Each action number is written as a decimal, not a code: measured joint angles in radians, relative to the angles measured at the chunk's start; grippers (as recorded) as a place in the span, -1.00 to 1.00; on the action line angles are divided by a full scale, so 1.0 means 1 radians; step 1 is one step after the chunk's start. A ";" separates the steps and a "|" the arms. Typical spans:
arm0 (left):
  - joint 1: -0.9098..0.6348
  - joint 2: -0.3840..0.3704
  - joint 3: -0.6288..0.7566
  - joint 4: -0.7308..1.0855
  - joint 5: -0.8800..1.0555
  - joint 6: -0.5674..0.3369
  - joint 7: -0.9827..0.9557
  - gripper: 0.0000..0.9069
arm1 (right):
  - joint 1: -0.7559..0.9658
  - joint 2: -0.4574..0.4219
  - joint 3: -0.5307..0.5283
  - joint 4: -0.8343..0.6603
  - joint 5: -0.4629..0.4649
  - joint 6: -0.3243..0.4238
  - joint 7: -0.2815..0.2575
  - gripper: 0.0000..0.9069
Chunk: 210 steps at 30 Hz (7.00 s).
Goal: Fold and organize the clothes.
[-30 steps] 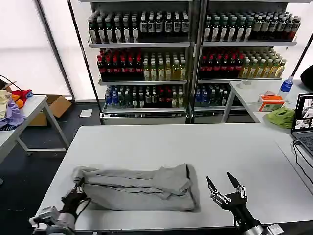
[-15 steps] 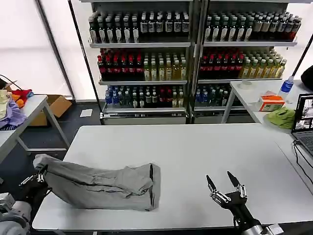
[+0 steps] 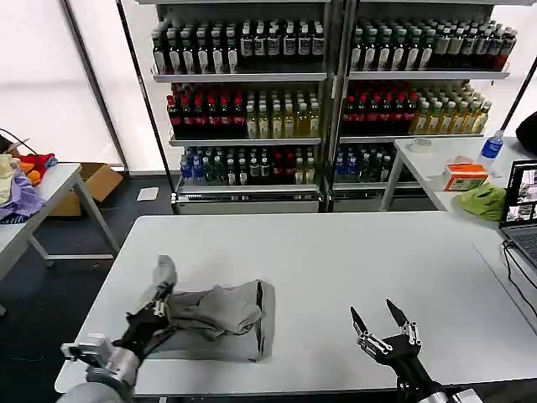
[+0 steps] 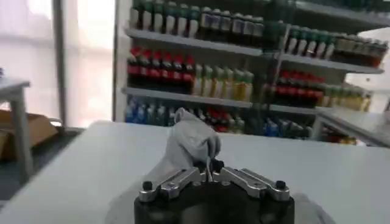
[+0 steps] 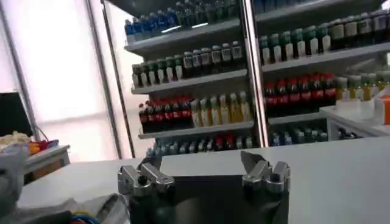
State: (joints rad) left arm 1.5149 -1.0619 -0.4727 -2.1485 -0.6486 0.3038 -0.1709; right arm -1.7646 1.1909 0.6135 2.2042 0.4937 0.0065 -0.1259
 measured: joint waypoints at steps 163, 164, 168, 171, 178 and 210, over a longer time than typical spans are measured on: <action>-0.363 -0.344 0.214 0.033 -0.502 0.272 -0.289 1.00 | 0.337 0.028 -0.283 -0.109 0.154 -0.356 0.275 1.00; -0.358 -0.340 0.203 0.024 -0.505 0.272 -0.282 1.00 | 0.361 0.034 -0.304 -0.123 0.162 -0.365 0.287 1.00; -0.333 -0.309 0.139 -0.018 -0.508 0.270 -0.254 1.00 | 0.449 0.066 -0.385 -0.189 0.202 -0.391 0.337 1.00; -0.311 -0.283 0.089 -0.045 -0.506 0.271 -0.238 1.00 | 0.512 0.094 -0.442 -0.245 0.232 -0.410 0.364 -0.58; -0.283 -0.256 0.008 -0.074 -0.503 0.272 -0.221 1.00 | 0.596 0.132 -0.539 -0.331 0.299 -0.450 0.412 -1.00; -0.276 -0.228 -0.099 -0.091 -0.500 0.272 -0.189 1.00 | 0.491 -0.088 -0.258 -0.236 0.404 -0.543 0.326 1.00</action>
State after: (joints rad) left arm 1.2390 -1.2895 -0.5714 -2.2390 -1.1484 0.5762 -0.3596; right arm -1.2734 1.1033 0.3556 1.9681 0.8972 -0.5369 0.2004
